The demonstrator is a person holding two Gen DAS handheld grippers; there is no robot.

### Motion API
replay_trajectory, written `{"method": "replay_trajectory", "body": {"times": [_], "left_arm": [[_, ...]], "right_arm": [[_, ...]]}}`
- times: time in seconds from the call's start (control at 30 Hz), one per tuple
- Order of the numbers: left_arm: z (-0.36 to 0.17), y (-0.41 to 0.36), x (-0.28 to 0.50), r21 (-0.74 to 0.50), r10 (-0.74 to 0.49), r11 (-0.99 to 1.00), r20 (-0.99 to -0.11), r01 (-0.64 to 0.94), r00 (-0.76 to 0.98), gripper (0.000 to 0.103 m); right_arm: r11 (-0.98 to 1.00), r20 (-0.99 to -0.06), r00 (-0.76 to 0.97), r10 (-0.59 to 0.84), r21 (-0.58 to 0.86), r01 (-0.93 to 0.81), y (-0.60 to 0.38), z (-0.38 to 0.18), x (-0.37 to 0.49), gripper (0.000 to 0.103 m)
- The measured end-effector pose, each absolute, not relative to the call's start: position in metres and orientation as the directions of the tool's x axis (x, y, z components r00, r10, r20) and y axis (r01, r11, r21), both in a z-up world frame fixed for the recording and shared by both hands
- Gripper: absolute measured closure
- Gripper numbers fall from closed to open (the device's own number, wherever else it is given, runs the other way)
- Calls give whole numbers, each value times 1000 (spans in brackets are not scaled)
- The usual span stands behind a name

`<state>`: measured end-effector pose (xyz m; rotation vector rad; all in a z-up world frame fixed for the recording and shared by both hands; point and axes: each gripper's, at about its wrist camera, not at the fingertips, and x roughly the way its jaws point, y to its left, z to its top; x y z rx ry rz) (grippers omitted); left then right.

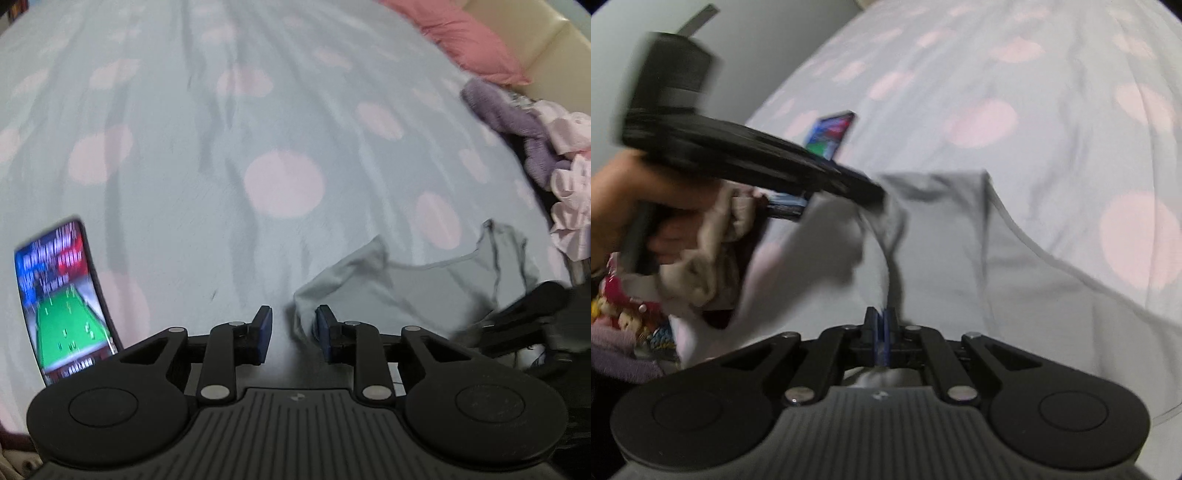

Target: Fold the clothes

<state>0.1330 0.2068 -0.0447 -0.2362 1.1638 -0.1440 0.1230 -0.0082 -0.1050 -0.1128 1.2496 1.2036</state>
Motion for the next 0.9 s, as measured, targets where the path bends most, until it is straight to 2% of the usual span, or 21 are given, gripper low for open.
{"method": "replay_trajectory", "body": {"times": [0.17, 0.3, 0.4, 0.47, 0.53, 0.63, 0.77, 0.8, 0.87, 0.9], "left_arm": [[-30, 202, 116, -298, -278, 954, -863, 19, 423, 80], [-54, 183, 113, -238, -248, 968, -896, 73, 369, 80], [-58, 182, 122, -189, -193, 981, -891, 51, 411, 80], [-60, 182, 128, -157, -154, 987, -884, 31, 441, 80], [-62, 182, 135, -125, -115, 992, -875, 11, 470, 80], [-51, 190, 138, -98, -72, 995, -858, -24, 508, 80], [-40, 207, 134, -178, -112, 982, -828, -68, 549, 80], [-38, 209, 132, -194, -121, 978, -824, -76, 553, 80], [-36, 208, 130, -220, -146, 973, -823, -72, 549, 80], [-37, 206, 129, -225, -155, 972, -827, -65, 540, 80]], "right_arm": [[467, -738, -152, 657, 558, -686, -14, -115, 123, 99], [440, -730, -155, 666, 552, -708, -15, -111, 122, 95], [431, -735, -149, 661, 535, -726, -14, -108, 118, 94], [408, -733, -107, 672, 487, -772, -16, -97, 112, 87], [384, -726, -62, 685, 431, -816, -18, -86, 105, 63], [331, -704, -25, 710, 365, -870, -21, -70, 95, 63], [180, -678, -153, 719, 394, -901, -12, -71, 76, 70], [159, -686, -177, 706, 397, -904, -9, -75, 71, 71], [210, -750, -117, 650, 326, -922, -3, -88, 65, 73], [237, -781, -82, 619, 285, -929, -1, -94, 62, 77]]}}
